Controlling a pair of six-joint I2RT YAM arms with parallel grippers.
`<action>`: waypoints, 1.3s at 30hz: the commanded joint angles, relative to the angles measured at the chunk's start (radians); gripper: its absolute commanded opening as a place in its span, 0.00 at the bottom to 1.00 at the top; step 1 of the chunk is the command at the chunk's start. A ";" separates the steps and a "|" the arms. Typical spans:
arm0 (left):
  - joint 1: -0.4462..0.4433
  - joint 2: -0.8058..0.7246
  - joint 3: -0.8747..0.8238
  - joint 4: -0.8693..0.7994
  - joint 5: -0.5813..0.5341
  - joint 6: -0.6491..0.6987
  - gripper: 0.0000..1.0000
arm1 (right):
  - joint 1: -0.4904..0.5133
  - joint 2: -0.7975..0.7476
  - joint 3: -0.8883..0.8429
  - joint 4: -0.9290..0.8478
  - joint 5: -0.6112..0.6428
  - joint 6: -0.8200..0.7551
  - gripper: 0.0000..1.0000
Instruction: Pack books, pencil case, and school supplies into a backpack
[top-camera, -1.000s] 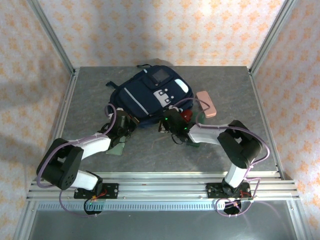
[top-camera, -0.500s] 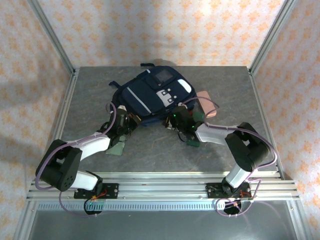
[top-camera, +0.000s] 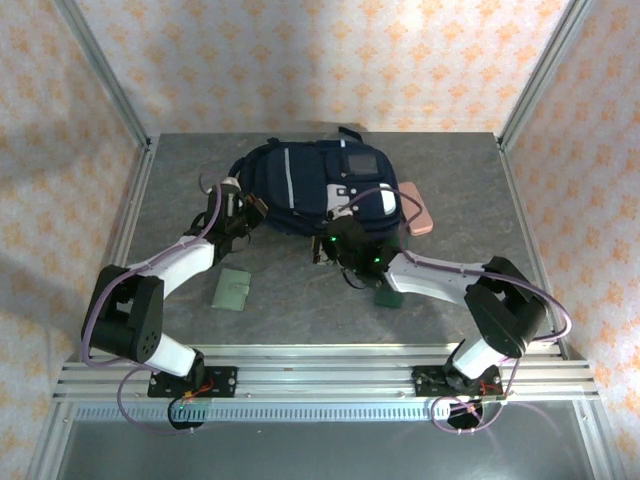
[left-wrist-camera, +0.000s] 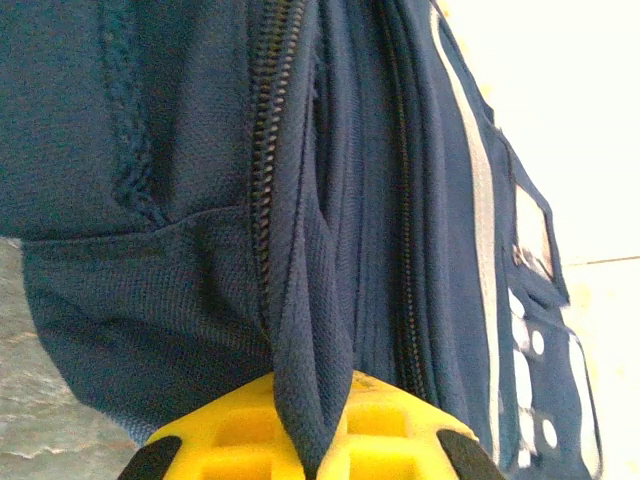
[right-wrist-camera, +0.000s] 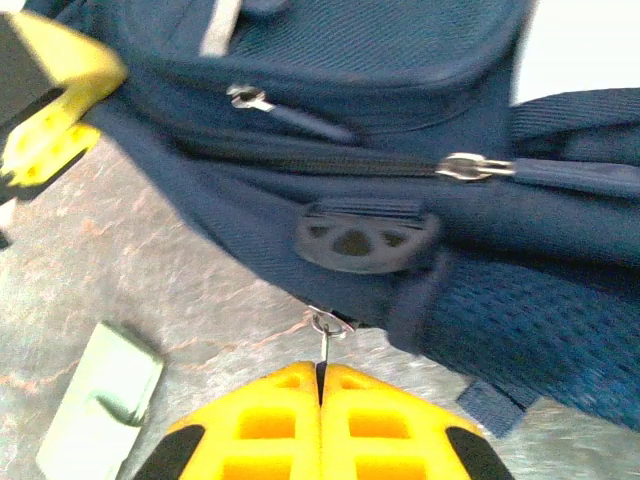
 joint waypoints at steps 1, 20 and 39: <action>0.028 0.017 0.028 0.047 -0.096 0.053 0.00 | 0.093 0.048 0.057 0.024 -0.120 -0.047 0.00; 0.053 0.156 0.016 0.174 0.015 0.013 0.00 | -0.115 -0.083 -0.073 -0.064 -0.016 0.033 0.39; 0.039 -0.117 -0.229 0.305 0.039 0.029 0.99 | -0.307 -0.157 -0.133 -0.041 -0.131 0.154 0.54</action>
